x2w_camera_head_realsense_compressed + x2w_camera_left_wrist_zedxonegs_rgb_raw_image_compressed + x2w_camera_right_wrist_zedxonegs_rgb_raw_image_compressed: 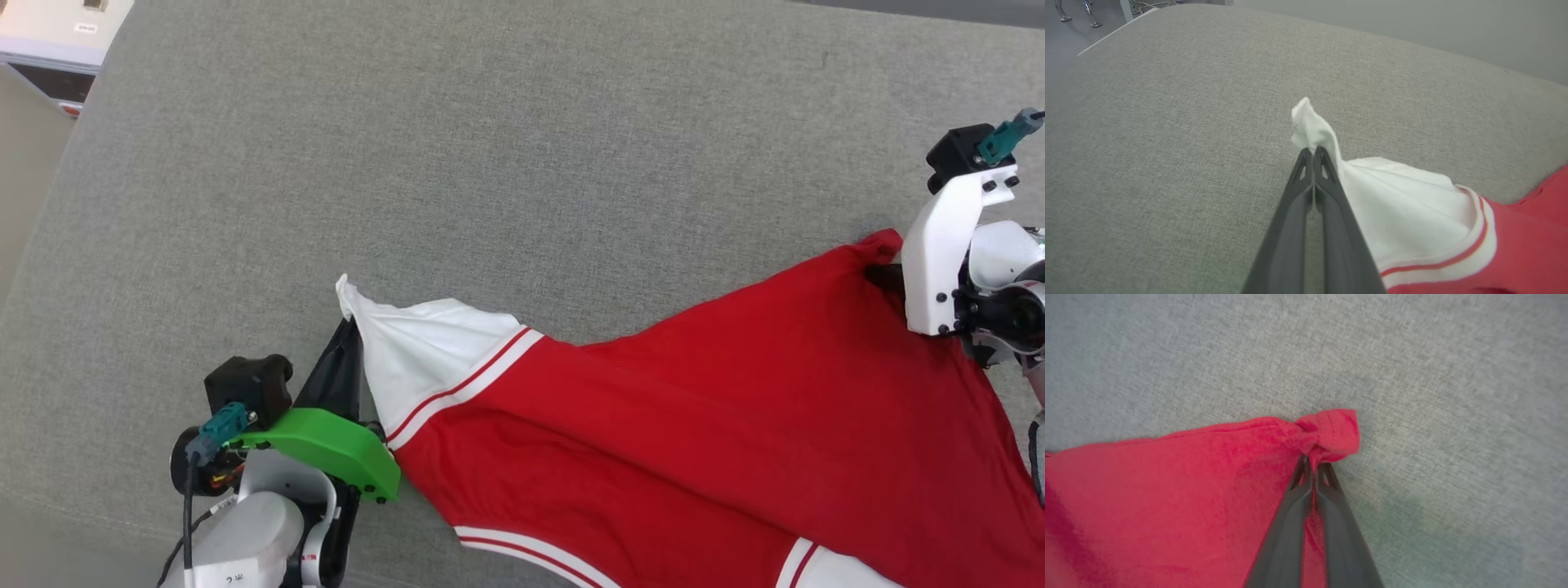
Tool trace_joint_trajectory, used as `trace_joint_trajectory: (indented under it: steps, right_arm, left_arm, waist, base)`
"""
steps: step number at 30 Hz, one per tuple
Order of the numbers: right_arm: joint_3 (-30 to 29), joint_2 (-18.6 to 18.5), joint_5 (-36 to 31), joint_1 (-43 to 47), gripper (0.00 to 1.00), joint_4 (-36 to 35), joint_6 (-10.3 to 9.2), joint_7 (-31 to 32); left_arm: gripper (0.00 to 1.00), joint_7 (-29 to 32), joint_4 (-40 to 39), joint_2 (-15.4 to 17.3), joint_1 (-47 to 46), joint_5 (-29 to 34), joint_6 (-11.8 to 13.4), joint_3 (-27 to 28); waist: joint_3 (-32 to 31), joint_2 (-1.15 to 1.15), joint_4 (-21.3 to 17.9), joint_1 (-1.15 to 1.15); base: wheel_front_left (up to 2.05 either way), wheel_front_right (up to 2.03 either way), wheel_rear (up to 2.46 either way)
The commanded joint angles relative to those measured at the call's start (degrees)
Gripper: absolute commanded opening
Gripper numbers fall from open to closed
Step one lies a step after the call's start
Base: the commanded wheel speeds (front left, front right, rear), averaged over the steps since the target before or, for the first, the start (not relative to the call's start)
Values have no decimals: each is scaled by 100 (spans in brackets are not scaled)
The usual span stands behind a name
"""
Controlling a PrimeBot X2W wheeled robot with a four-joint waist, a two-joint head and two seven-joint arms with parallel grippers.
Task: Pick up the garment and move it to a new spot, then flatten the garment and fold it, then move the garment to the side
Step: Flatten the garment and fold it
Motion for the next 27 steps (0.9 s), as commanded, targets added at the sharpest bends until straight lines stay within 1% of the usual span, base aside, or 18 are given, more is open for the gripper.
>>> trace_joint_trajectory:
  steps: [1, 7, 12, 15, 22, 23, 27]
  right_arm:
    - [72, 76, 54, 142, 0, 116, -3, -106]
    - [-209, 77, 5, -55, 0, 240, -3, -868]
    - [-369, 159, -209, -320, 0, 412, -3, -1462]
    - [-472, 260, -343, -525, 0, 541, -3, -1764]
    - [-575, 557, -737, -1301, 0, 859, -3, -2367]
    - [-714, 666, -907, -1785, 0, 1071, -3, -2697]
    - [-985, 784, -1165, -2547, 0, 1418, -3, -3105]
  left_arm:
    - [0, -30, -7, 87, -123, 7, -19, 56]
    - [0, 39, -33, 329, -413, 58, -70, 183]
    - [0, 209, 1, 566, -1025, 70, -235, 352]
    - [0, 327, 109, 649, -1501, 92, -352, 420]
    - [0, 605, 682, 771, -2942, 290, -687, 464]
    - [0, 726, 1057, 750, -3693, 407, -812, 458]
    - [0, 844, 1644, 603, -4726, 599, -972, 377]
  waist:
    - [-124, 0, -68, 0]
    - [-415, 0, -245, 0]
    - [-577, 0, -452, 0]
    - [-628, 0, -565, 0]
    - [-596, 0, -846, 0]
    - [-488, 0, -928, 0]
    - [-228, 0, -1004, 0]
  base:
    - [0, 0, 0]
    - [0, 0, 0]
    - [0, 0, 0]
    - [0, 0, 0]
    - [0, 0, 0]
    - [0, 0, 0]
    - [0, 0, 0]
